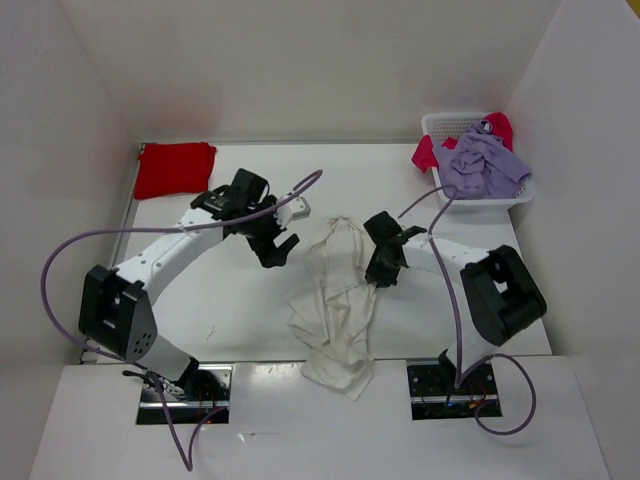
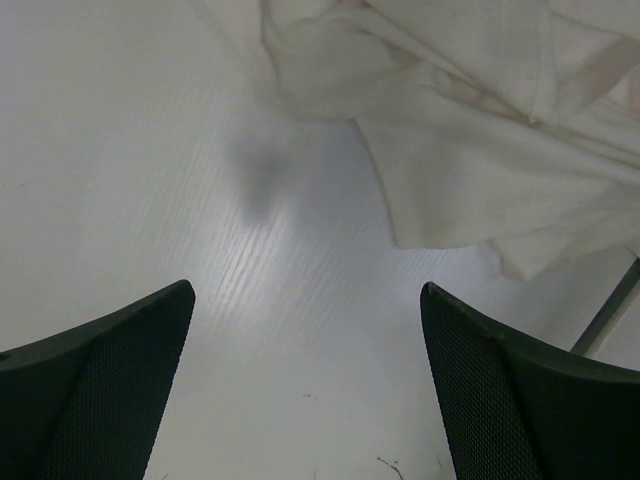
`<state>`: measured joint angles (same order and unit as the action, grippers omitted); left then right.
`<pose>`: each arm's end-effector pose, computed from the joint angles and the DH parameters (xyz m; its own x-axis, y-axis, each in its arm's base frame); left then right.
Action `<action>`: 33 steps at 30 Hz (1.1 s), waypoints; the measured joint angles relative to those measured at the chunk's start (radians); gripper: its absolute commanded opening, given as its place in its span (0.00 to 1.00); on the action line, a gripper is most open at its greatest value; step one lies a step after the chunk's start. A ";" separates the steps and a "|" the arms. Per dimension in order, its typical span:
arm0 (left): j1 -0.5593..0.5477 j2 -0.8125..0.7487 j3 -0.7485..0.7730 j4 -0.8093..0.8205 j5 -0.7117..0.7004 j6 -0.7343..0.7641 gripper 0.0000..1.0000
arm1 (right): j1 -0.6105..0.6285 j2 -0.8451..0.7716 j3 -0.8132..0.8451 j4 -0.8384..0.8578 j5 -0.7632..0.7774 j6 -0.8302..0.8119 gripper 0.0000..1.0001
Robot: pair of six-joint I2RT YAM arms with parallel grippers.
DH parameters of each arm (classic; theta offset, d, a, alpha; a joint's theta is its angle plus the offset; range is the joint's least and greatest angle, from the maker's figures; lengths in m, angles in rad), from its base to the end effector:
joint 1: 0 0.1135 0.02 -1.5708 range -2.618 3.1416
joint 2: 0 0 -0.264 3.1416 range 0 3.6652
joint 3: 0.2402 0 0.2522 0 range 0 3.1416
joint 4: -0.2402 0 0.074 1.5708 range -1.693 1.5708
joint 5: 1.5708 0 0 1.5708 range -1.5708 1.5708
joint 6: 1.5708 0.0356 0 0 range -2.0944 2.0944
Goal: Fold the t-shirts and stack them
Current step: Flatten out the tshirt
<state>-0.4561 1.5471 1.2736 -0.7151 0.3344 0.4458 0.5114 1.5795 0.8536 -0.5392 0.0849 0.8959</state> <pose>0.2866 -0.1536 0.2791 -0.4273 0.6633 -0.6143 0.8449 0.5348 -0.0103 0.2442 0.1336 0.1554 -0.8830 0.3966 -0.2512 0.3585 0.9151 0.1845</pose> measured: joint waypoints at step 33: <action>0.493 -0.181 -0.118 0.089 0.117 -0.087 1.00 | 0.064 0.167 0.428 0.038 0.015 -0.265 0.55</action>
<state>0.0372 1.3663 1.1553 -0.6266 0.4515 0.3592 0.5758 1.7470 1.2819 -0.5014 0.0998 0.6312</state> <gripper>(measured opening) 1.001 0.544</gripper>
